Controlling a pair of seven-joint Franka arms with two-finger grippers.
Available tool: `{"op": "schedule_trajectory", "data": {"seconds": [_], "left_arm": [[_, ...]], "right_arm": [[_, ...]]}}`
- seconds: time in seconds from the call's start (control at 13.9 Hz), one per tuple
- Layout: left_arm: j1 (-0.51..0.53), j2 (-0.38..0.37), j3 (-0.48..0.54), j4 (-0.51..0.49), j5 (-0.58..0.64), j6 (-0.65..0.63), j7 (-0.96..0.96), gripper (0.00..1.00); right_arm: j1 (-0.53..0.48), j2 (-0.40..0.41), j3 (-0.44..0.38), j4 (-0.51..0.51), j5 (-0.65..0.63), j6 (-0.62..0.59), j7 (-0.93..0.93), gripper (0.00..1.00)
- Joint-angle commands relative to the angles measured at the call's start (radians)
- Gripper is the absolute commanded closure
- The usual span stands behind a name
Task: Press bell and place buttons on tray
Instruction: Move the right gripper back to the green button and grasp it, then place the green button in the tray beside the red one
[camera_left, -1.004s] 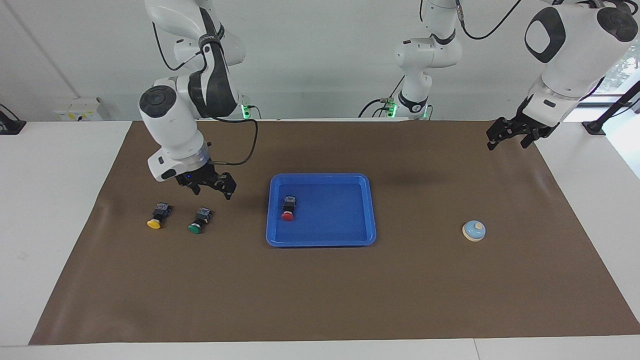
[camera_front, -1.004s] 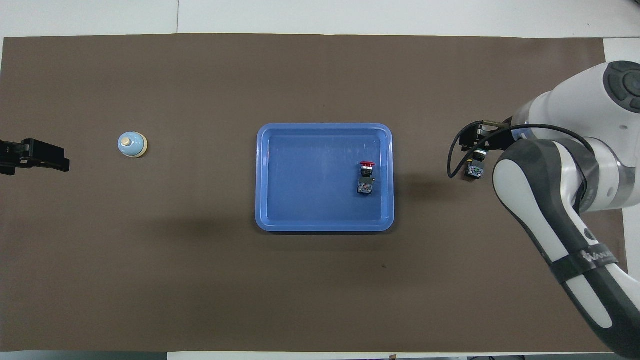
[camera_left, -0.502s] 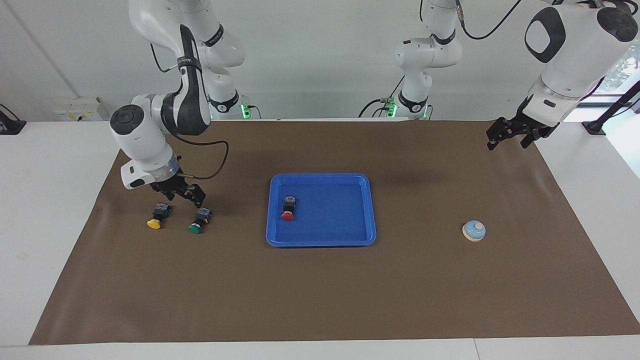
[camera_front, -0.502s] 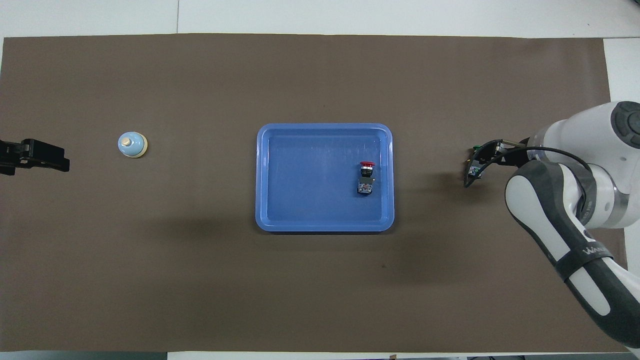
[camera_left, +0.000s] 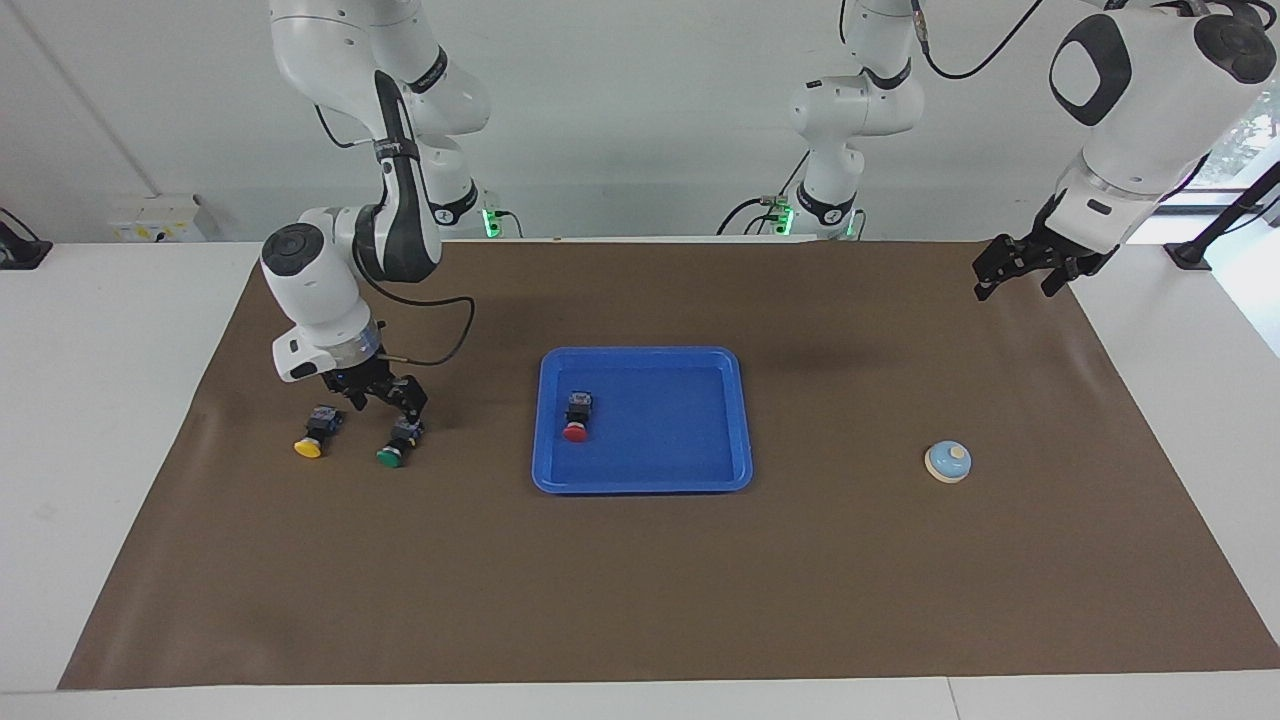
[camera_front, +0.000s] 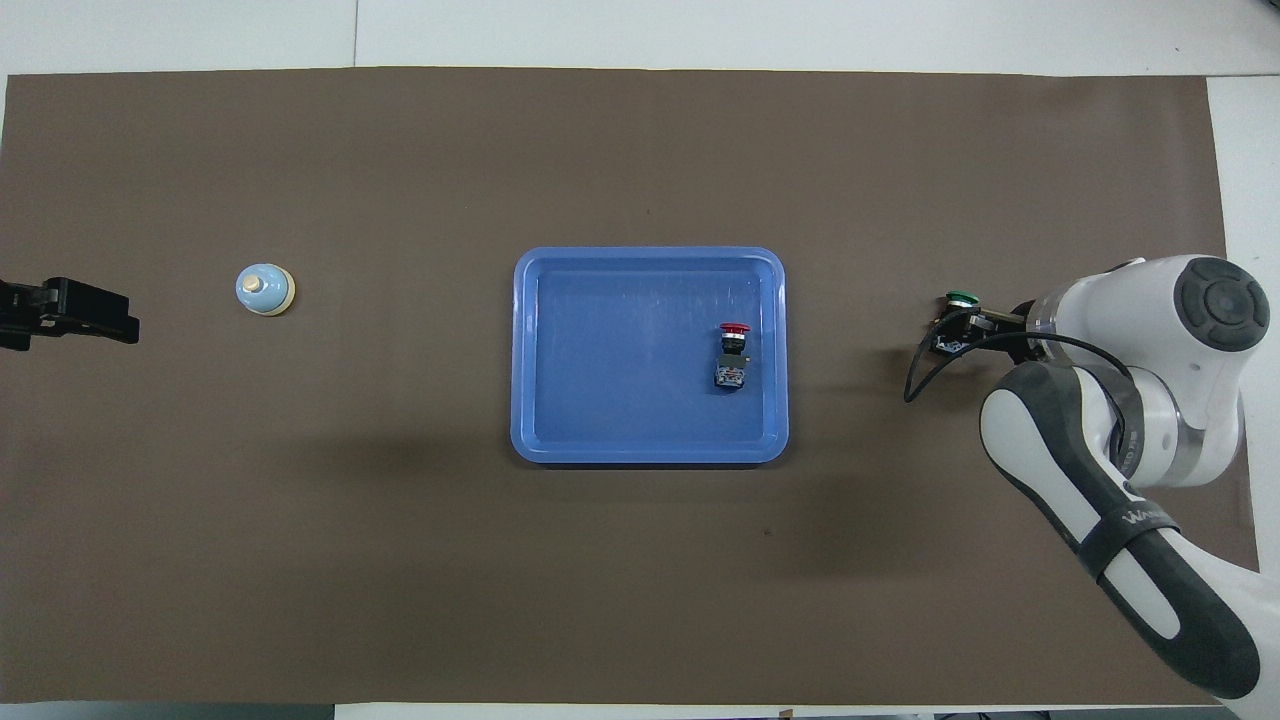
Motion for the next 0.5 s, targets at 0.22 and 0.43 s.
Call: {"op": "schedule_trajectory", "data": {"seconds": [0.22, 0.43], "left_arm": [[0.001, -0.022, 0.000, -0.019, 0.012, 0.000, 0.005, 0.00], [0.001, -0.022, 0.000, -0.019, 0.012, 0.000, 0.005, 0.00]], "right_arm": [[0.024, 0.054, 0.003, -0.015, -0.009, 0.115, -0.008, 0.00], [0.024, 0.070, 0.003, -0.013, -0.009, 0.120, -0.008, 0.00]]}}
